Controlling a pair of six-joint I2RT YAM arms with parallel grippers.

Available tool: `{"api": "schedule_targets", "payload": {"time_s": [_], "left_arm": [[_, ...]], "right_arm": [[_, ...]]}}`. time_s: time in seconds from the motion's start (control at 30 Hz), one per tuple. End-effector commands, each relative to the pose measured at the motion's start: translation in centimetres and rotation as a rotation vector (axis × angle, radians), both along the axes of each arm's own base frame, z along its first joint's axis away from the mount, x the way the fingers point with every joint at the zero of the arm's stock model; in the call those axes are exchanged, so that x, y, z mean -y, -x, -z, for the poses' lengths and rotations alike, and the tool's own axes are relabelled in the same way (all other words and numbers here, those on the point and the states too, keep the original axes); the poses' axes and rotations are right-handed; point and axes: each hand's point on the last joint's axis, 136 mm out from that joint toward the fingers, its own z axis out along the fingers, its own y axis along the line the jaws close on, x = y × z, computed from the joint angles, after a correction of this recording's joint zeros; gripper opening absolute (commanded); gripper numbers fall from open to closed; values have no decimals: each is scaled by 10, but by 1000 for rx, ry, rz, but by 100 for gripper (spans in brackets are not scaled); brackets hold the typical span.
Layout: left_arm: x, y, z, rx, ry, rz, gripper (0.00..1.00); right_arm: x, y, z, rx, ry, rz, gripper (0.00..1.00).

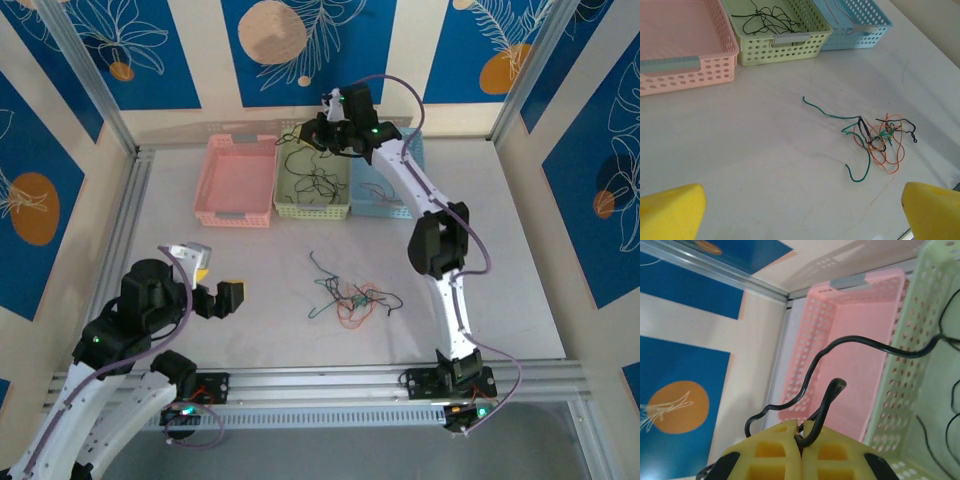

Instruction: Untangle the cables

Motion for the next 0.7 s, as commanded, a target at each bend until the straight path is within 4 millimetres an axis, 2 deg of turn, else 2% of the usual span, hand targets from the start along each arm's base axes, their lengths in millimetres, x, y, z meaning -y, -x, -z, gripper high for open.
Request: {"api": "schedule_targets", "payload": {"time_s": [0.0,0.2,0.37,0.47,0.53,0.6,0.67], "left_arm": [[-4,-4,1,14,-14,-16,100],[-3,-3,1,19,-12,-9,99],[-3,-4,1,17,-12,-9,99],[-3,-4,1,18,-12,-10,99],[-2,-4,2,15,-13,-7,99],[-2,-5,2,13,-13,-7,99],[-1,-5,3,6,-13,-4,99]], "right_arm": [[3,-6,37,1,109,-59,0],[11,-27,89,53,238,-49,0],[21,-28,113,73,339,-62,19],[24,-23,115,75,381,-74,36],[23,-17,108,87,397,-93,43],[24,-9,98,96,430,-83,49],[23,2,84,116,429,-93,50]]}}
